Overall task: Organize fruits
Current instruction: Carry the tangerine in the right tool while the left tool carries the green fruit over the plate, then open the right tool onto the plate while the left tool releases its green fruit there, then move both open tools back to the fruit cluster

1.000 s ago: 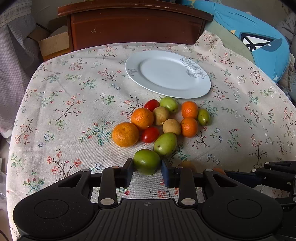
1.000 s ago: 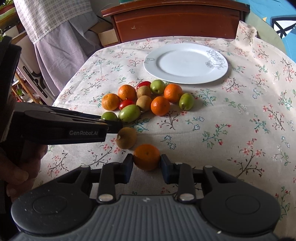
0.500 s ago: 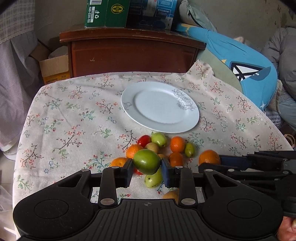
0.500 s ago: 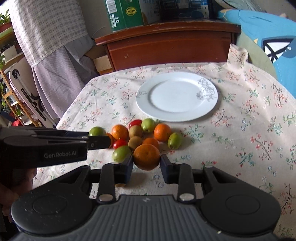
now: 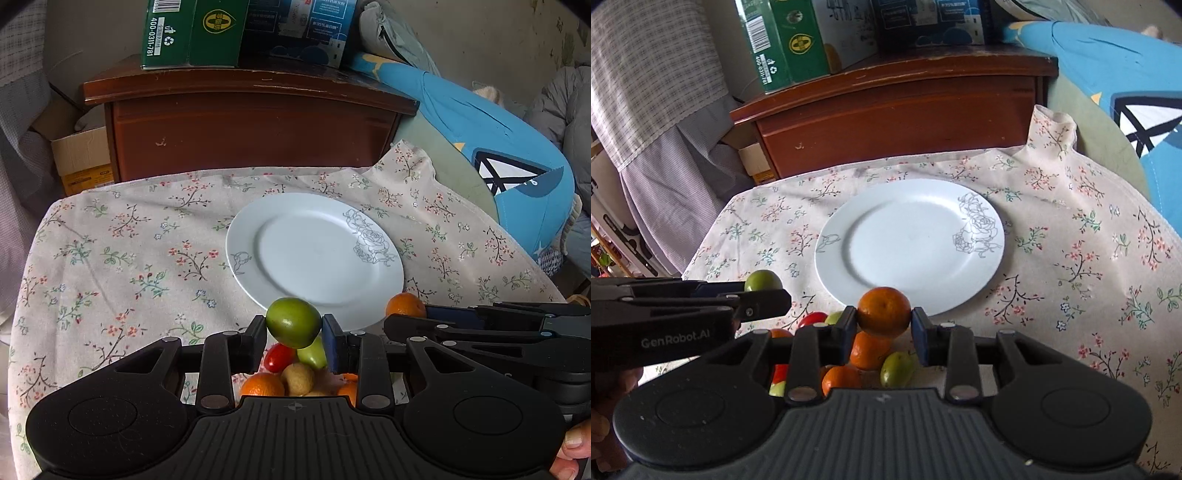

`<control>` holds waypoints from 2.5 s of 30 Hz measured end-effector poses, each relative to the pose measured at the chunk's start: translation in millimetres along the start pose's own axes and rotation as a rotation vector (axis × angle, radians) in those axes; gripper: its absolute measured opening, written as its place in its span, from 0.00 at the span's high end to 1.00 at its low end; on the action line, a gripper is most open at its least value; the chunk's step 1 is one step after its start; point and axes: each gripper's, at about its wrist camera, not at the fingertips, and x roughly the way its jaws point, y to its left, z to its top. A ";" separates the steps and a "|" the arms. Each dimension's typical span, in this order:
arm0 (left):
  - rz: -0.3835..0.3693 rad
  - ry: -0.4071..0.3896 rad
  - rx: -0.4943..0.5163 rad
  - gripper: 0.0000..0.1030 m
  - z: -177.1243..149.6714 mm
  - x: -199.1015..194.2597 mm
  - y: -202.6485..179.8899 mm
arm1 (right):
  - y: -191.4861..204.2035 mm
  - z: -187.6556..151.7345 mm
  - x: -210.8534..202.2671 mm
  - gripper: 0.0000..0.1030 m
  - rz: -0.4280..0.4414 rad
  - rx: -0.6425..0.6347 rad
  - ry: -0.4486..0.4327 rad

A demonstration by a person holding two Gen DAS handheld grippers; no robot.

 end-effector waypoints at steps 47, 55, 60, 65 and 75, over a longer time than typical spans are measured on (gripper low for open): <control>0.111 0.085 -0.028 0.32 39.8 19.5 33.8 | -26.2 39.1 28.7 0.47 0.032 0.099 0.062; 0.144 0.164 -0.009 0.31 5.5 -0.4 37.2 | -22.5 13.6 16.1 0.47 0.030 0.088 0.122; 0.148 0.192 0.036 0.31 -13.0 -3.5 36.8 | -22.6 -4.6 11.3 0.48 0.031 0.073 0.150; 0.135 0.205 0.087 0.32 -25.3 -5.7 34.5 | -25.0 -10.8 11.9 0.53 0.033 0.071 0.171; 0.091 0.215 0.135 0.35 -39.6 -2.5 41.7 | -23.0 -16.4 20.6 0.64 0.035 0.093 0.209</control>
